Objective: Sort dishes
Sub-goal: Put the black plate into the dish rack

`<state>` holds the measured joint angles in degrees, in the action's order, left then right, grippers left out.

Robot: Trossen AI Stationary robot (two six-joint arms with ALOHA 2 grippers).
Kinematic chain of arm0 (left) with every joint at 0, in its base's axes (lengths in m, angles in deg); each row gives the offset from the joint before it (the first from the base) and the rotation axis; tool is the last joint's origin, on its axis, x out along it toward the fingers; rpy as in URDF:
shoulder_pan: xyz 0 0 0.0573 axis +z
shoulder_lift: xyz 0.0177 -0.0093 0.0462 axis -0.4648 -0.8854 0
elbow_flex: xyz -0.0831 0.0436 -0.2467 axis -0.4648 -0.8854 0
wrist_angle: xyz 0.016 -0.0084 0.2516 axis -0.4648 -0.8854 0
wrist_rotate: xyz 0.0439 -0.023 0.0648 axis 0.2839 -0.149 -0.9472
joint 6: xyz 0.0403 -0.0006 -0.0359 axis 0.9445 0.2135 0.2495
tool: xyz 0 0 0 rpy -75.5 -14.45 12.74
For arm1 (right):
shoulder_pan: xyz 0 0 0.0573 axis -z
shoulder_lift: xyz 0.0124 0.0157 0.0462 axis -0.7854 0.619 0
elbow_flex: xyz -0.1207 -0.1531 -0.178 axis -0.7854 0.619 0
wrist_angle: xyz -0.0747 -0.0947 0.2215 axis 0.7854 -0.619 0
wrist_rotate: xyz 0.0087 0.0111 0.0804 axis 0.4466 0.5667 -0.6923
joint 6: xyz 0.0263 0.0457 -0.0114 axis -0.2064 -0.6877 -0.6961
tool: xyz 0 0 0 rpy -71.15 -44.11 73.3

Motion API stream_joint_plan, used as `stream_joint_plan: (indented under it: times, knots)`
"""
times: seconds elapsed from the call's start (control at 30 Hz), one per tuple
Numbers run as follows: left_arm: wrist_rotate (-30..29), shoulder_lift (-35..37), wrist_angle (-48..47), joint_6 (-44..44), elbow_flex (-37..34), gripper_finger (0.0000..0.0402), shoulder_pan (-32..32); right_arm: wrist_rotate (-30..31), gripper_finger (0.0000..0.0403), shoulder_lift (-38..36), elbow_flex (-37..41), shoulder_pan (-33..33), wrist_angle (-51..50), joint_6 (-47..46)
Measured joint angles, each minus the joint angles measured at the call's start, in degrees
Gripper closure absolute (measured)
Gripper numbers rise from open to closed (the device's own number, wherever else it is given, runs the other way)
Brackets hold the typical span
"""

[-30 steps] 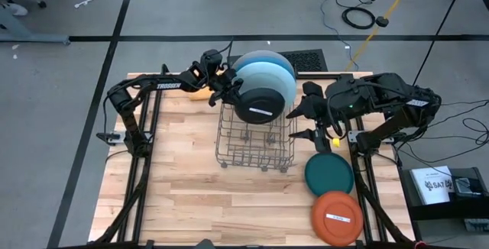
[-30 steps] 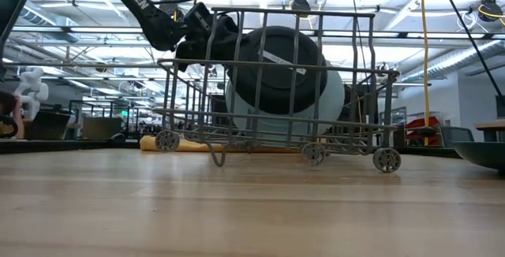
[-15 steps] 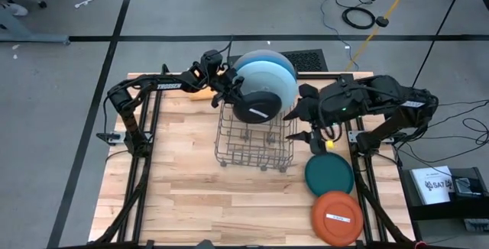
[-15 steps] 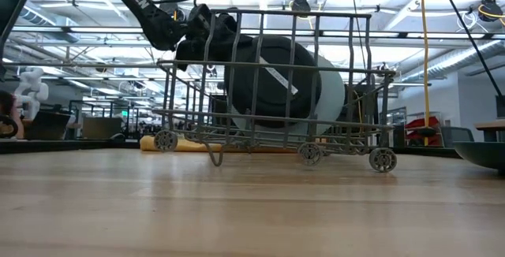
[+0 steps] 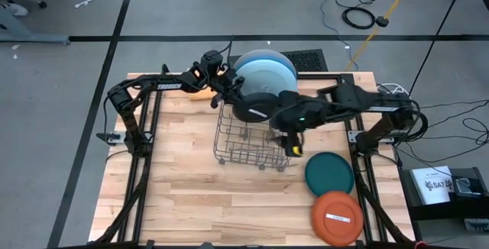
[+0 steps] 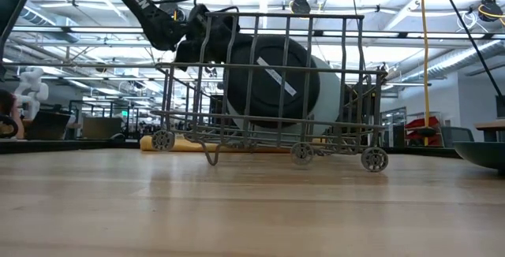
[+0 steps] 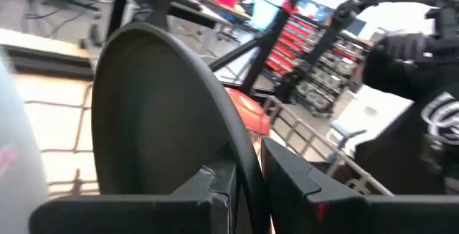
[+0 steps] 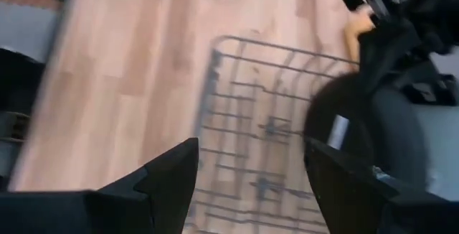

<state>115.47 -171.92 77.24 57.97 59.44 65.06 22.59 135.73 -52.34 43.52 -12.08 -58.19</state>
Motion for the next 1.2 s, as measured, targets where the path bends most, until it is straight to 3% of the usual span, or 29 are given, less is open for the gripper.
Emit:
stream_joint_plan:
  times: [0.2, 0.43, 0.63, 0.8, 1.0, 1.2]
  knots:
    - [6.1, 0.0, 2.7, 0.0, 0.0, 0.0345, -0.8, 7.7, 0.0156, 5.2, 0.0, 3.3, -4.1, 3.0]
    - [9.1, 0.0, 5.2, -0.1, 0.0, 0.0345, -1.5, 7.4, 0.0156, 7.6, 0.1, 9.6, -5.8, 3.5]
    - [10.1, 0.0, 5.9, -0.1, 0.0, 0.0345, -1.7, -1.1, 0.0163, 7.6, 0.1, 14.9, -4.8, 4.2]
    - [10.2, 0.0, 5.9, -0.1, 0.0, 0.0345, -1.8, -11.1, 0.0195, 7.6, 1.0, 17.3, -1.7, 6.0]
    - [10.2, 0.0, 5.9, -0.1, 0.0, 0.0345, -1.8, -11.9, 0.0225, 7.6, 4.3, 18.5, -0.1, 6.4]
    - [10.2, 0.0, 6.2, -0.1, 0.0, 0.0345, -1.8, -12.4, 0.023, 7.6, 10.1, 19.5, 4.9, 6.4]
